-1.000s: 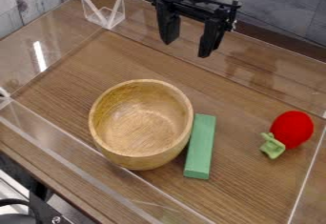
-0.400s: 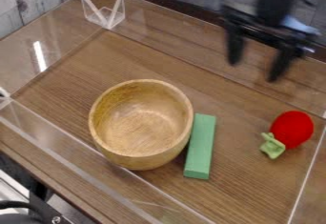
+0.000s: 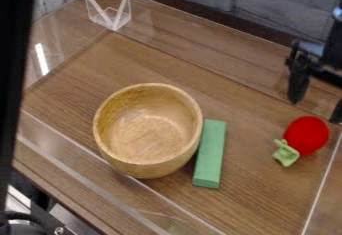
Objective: Move the red fruit to the left
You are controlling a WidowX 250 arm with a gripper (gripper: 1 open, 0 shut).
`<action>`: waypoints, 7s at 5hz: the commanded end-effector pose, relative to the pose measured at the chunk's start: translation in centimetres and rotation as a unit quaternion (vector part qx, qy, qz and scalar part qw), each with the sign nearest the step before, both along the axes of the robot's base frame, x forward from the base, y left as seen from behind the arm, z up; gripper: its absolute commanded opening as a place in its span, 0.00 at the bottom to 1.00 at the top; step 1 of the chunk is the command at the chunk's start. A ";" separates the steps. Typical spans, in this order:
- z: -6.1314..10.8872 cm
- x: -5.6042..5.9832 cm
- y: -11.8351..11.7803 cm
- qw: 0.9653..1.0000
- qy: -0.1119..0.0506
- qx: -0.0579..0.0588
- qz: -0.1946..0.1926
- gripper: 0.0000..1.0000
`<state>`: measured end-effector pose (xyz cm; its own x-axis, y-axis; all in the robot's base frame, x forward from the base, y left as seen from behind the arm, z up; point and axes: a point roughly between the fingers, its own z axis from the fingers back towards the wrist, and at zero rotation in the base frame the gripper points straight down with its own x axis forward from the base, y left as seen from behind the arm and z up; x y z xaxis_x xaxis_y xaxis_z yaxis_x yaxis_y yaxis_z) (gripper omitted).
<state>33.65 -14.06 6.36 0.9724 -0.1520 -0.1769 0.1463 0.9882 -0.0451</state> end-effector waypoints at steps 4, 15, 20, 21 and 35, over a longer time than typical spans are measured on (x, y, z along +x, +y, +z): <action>-2.6 2.7 -0.4 0.998 -0.024 -0.019 -0.063 1.00; -3.3 0.8 1.6 0.999 0.022 -0.025 -0.040 0.00; 6.9 -0.1 5.3 0.992 -0.058 -0.040 -0.102 1.00; 6.7 -0.1 4.8 0.986 -0.050 -0.044 -0.152 1.00; 0.8 -2.4 2.4 0.955 -0.013 -0.046 -0.294 1.00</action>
